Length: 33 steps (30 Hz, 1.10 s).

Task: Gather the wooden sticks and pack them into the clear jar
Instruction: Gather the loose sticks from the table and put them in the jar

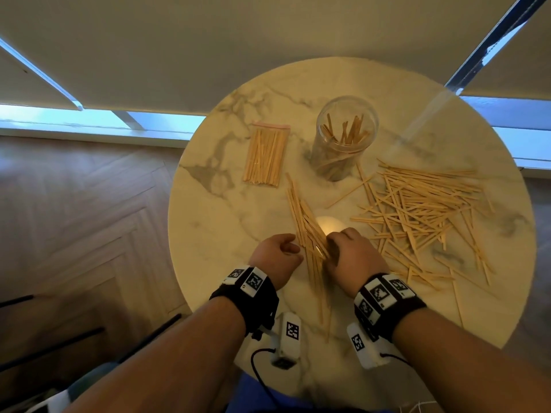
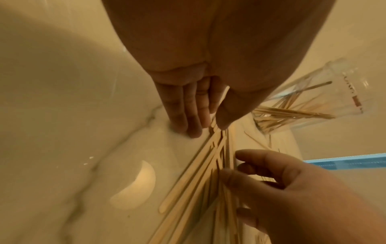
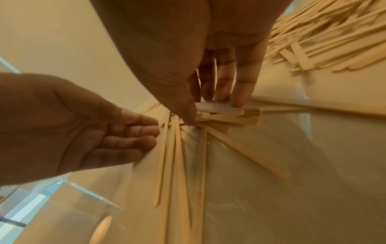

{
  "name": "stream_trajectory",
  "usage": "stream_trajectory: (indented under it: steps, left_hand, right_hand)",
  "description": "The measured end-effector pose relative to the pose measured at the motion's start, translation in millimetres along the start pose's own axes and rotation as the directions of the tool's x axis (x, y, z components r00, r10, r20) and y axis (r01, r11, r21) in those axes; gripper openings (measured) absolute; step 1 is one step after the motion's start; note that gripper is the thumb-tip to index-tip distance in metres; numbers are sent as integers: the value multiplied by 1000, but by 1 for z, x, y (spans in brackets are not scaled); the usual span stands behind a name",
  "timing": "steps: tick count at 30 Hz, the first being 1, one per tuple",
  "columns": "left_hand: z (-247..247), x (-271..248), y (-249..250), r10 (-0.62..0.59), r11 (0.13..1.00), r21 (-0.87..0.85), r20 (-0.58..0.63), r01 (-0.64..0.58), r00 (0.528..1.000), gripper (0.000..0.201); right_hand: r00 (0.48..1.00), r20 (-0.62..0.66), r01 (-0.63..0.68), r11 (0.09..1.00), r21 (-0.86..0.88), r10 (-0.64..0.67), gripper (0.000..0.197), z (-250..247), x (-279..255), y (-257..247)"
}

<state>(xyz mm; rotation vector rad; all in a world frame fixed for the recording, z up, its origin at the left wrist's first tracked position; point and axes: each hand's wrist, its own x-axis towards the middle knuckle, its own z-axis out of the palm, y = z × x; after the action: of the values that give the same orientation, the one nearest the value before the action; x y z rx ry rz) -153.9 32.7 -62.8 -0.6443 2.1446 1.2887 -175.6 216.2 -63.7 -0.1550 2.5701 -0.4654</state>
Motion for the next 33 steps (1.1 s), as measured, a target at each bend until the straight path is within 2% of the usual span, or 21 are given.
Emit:
stream_trajectory:
  steps: [4,8,12,20,28,33]
  left_hand:
    - [5,1,6,43,996,-85,43,-39,998,53]
    - [7,2,9,100,992,-77,60,-95,993,53]
    - [-7,4,1,115,987,-121,44,-109,992,43]
    - [-24,4,-27,-13,978,-210,-7,11,1000,25]
    - [-22,-3,-40,-47,971,-235,-10,44,999,25]
    - [-21,-3,-39,-58,977,-208,-10,54,998,25]
  right_hand:
    - [1000,17,-18,998,-54,19,57,-1,5,-15]
    - [1000,3,-30,993,-111,30,33,6,18,-32]
    - [995,-9,-99,989,-114,99,27,5,29,-36]
    - [988,-59,-148,974,-174,139,28,14,34,-34]
    - [995,-75,-75,967,-245,59,33,16,20,-21]
    - [995,-81,-72,959,-275,51,34,19,18,-18]
